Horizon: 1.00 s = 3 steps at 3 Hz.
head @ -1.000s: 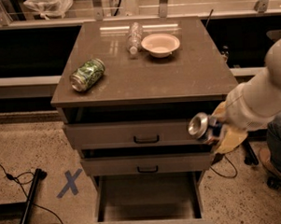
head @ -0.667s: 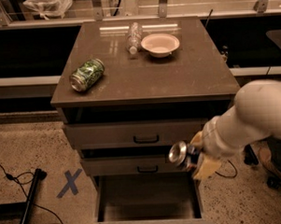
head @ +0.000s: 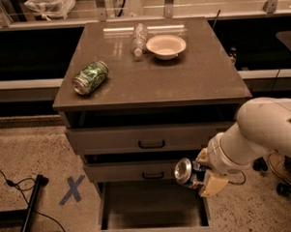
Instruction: Place pepsi can into bottom drawer
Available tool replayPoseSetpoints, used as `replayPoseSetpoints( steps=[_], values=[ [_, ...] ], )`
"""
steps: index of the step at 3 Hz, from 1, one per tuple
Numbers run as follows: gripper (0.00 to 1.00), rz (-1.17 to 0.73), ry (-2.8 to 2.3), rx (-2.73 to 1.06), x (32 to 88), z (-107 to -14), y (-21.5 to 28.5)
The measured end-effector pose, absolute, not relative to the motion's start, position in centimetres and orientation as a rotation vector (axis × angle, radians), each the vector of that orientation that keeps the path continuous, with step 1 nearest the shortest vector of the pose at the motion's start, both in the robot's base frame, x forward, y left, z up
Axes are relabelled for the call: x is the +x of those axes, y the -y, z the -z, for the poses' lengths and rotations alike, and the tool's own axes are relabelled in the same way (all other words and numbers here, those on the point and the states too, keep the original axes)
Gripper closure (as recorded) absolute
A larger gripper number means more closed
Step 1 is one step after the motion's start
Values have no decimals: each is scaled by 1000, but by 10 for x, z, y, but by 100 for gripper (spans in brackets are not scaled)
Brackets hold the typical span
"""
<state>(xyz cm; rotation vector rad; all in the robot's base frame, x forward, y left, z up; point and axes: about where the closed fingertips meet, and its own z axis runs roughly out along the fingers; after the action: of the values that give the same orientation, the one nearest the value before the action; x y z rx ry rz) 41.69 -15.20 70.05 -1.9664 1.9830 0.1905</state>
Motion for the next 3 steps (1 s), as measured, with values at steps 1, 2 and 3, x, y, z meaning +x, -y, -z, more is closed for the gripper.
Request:
replayPoseSetpoints(
  steps=[1,2,3],
  values=[
    [100,-215,-2044,-1945,435,-659,151],
    [100,-267,-2125,-1887,468,-575,153],
    [100,-358,-2152,-1765,490,-500,156]
  ],
)
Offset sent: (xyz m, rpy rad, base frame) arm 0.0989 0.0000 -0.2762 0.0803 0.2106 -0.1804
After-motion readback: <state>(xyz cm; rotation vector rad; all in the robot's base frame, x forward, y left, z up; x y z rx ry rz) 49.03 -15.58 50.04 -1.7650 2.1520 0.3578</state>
